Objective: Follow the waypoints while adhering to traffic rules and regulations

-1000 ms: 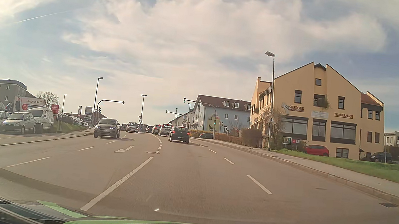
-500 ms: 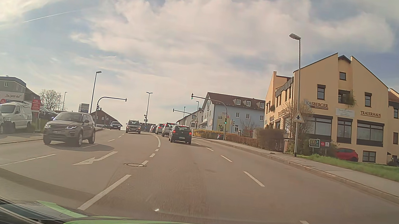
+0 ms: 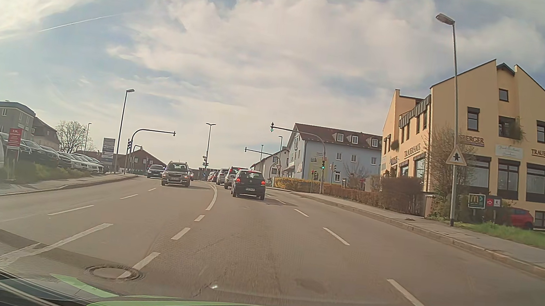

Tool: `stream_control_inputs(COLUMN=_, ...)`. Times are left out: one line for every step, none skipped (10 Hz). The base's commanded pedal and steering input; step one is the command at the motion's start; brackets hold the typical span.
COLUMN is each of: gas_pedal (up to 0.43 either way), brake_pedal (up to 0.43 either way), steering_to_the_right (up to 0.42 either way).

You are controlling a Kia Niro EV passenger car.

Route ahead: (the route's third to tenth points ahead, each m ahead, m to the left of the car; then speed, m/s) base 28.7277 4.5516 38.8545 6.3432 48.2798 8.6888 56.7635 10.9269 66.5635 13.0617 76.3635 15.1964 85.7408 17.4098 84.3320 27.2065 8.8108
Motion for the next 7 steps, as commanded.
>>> stream_control_inputs(gas_pedal=0.0, brake_pedal=0.238, steering_to_the_right=-0.028)
stream_control_inputs(gas_pedal=0.0, brake_pedal=0.244, steering_to_the_right=-0.028)
stream_control_inputs(gas_pedal=0.0, brake_pedal=0.244, steering_to_the_right=-0.028)
stream_control_inputs(gas_pedal=0.0, brake_pedal=0.244, steering_to_the_right=-0.028)
stream_control_inputs(gas_pedal=0.0, brake_pedal=0.244, steering_to_the_right=-0.028)
stream_control_inputs(gas_pedal=0.0, brake_pedal=0.244, steering_to_the_right=-0.03)
stream_control_inputs(gas_pedal=0.0, brake_pedal=0.25, steering_to_the_right=-0.033)
